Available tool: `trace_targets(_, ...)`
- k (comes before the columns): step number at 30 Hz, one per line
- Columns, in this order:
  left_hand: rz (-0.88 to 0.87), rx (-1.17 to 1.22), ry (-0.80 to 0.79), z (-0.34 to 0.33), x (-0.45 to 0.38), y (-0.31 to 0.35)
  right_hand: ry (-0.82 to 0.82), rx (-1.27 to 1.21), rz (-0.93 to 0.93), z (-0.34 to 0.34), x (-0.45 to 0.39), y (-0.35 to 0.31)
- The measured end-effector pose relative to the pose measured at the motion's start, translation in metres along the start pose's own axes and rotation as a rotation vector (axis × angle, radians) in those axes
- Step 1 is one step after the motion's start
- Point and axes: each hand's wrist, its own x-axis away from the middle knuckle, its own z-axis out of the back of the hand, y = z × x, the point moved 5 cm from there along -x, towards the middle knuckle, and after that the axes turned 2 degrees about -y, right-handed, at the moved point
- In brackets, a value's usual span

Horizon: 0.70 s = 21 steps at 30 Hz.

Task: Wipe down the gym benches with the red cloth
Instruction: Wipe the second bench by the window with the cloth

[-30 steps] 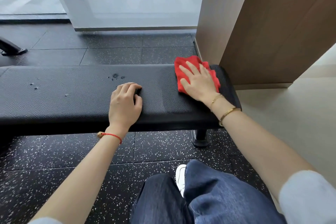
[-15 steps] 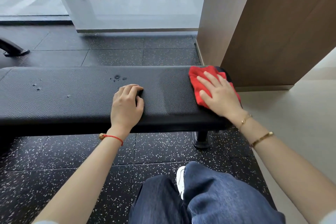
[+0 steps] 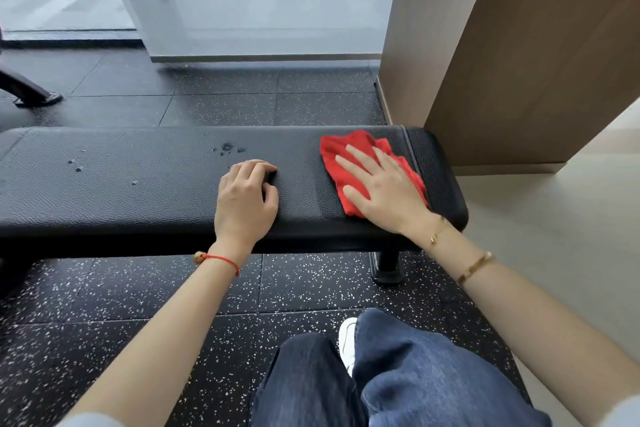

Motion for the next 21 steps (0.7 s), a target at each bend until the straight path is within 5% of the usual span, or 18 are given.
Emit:
trace_targets(5,0.011,0.008,-0.024,0.003,0.002,0.002,0.001,-0.029,0.007,0.003,0.026,0.011)
trace_targets(13,-0.026,0.022,-0.013,0.023,0.009,0.004,-0.053,-0.051,-0.186,-0.008,-0.056,-0.009)
trace_targets(21,0.077,-0.077,0.092,0.058,0.02,-0.061,-0.051,-0.009,0.195,-0.023,-0.053,-0.092)
